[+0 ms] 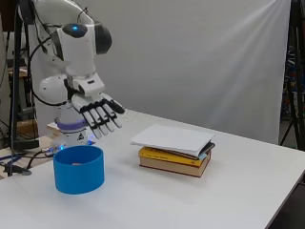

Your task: Teleoperate dual arm-hand system to pick and place objects

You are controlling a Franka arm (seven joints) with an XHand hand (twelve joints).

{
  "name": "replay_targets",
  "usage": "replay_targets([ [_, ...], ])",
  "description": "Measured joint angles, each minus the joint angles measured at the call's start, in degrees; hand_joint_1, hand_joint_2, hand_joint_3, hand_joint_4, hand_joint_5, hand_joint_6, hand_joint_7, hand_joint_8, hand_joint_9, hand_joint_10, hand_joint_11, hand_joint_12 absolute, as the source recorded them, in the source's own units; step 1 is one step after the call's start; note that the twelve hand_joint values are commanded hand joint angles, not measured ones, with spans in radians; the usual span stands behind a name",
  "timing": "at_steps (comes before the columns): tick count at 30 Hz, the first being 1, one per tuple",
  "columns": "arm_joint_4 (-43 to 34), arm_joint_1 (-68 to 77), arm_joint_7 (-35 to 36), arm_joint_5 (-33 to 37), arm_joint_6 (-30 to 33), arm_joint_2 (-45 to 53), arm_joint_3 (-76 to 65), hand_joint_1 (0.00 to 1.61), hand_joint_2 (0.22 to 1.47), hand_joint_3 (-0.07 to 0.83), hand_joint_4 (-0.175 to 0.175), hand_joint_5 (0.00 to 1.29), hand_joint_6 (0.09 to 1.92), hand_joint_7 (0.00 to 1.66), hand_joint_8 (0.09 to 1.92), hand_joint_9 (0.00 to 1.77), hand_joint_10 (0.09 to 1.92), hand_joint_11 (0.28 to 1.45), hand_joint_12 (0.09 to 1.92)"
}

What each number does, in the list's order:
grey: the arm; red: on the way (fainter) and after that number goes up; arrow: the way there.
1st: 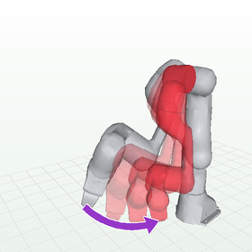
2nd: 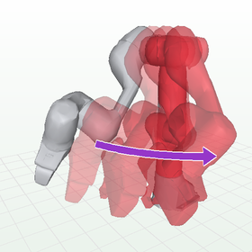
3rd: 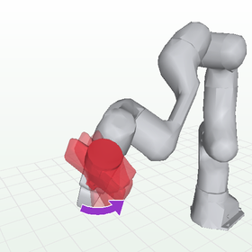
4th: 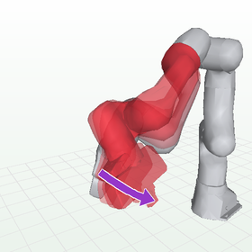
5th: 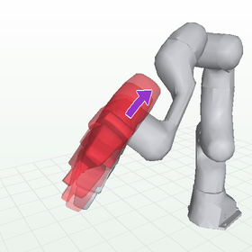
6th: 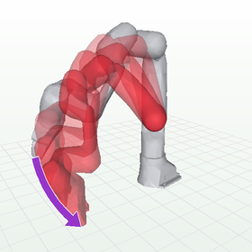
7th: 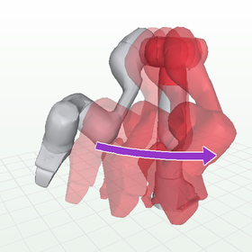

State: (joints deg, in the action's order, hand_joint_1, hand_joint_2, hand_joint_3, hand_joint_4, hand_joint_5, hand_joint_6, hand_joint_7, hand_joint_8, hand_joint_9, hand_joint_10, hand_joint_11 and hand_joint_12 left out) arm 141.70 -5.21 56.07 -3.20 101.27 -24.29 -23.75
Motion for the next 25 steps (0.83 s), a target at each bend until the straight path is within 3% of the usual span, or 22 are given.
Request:
replay_targets([
  [5,-3.13,0.02,0.09,-1.15,-2.38,-3.19,5.84,0.23,1.01,-0.002,0.072,0.26,0.09,0.26,0.09,0.33,0.09,0.41,0.09],
  [14,-11.75,0.86,1.23,-2.02,-10.45,-8.65,16.24,0.22,1.04,0.009,0.074,0.27,0.09,0.27,0.09,0.36,0.09,0.42,0.09],
  [25,-11.46,1.33,-1.89,-2.42,-11.79,-10.62,21.65,0.21,1.06,0.007,0.068,0.26,0.09,0.28,0.09,0.39,0.09,0.43,0.09],
])
